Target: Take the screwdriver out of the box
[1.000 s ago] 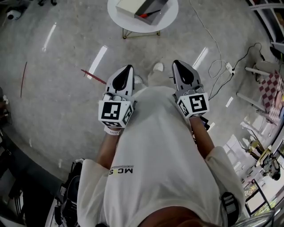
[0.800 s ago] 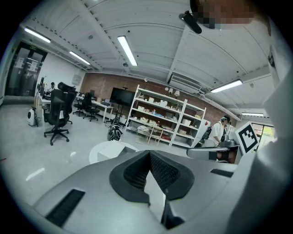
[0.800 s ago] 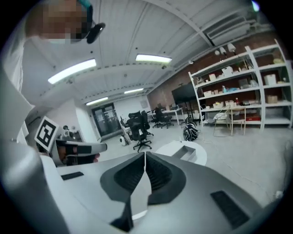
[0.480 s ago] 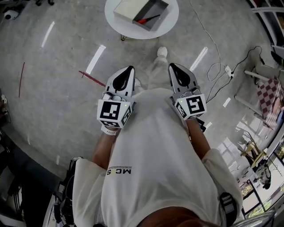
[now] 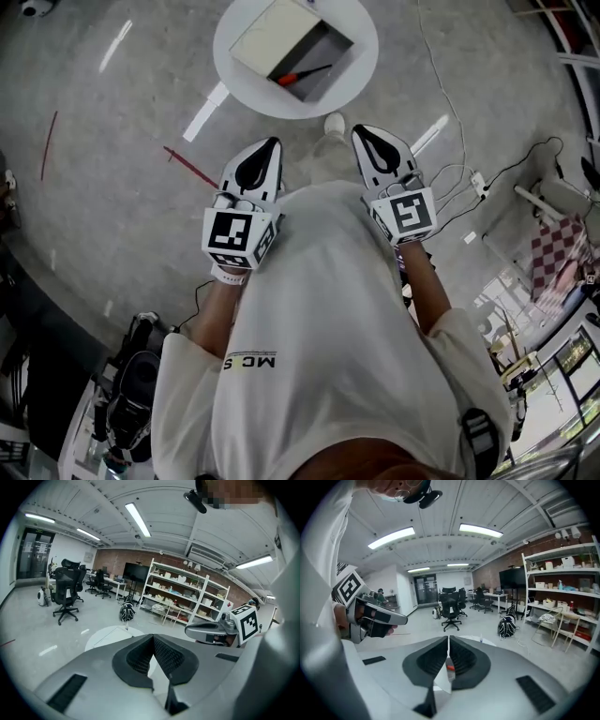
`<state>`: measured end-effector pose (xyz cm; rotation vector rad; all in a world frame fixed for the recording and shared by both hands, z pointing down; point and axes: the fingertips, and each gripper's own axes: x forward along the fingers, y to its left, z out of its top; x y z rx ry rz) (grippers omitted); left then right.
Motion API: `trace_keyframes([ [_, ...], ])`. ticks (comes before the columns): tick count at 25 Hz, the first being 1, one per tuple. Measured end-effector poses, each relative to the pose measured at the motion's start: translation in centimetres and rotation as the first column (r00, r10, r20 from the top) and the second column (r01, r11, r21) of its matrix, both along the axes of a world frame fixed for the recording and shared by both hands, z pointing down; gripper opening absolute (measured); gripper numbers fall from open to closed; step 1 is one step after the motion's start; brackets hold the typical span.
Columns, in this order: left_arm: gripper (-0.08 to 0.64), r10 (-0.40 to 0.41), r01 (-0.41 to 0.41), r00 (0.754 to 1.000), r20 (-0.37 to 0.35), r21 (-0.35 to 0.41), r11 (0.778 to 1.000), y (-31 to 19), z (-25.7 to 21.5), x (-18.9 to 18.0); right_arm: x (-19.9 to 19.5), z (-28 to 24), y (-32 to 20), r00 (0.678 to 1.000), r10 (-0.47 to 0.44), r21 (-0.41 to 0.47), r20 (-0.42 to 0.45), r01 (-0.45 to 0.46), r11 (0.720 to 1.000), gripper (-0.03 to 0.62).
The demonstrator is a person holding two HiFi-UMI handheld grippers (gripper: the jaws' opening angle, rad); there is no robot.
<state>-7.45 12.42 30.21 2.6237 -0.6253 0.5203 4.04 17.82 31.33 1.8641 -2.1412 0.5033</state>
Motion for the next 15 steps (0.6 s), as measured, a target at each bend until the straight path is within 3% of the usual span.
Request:
trace_keyframes([
  [4,0.003,-0.037,0.037,0.999,0.009,0.016,0.999,-2.4,-0.8,4.9,4.9,-0.7,-3.3,0.997,-0.074,0.008,-0.014,0.074,0.997,0.072],
  [8,0.003,-0.098,0.098,0.995,0.024,0.007,0.995,-4.3,-0.3,8.2,7.4,-0.4,-6.2,0.98,-0.194,0.004,-0.044,0.194,0.981,0.072],
  [15,0.003,-0.229,0.231,0.972,0.045,-0.047,0.972,-6.1,1.5,9.4,7.8,0.1,-11.2,0.941,-0.339,0.042,-0.029,0.34,0.94,0.074],
])
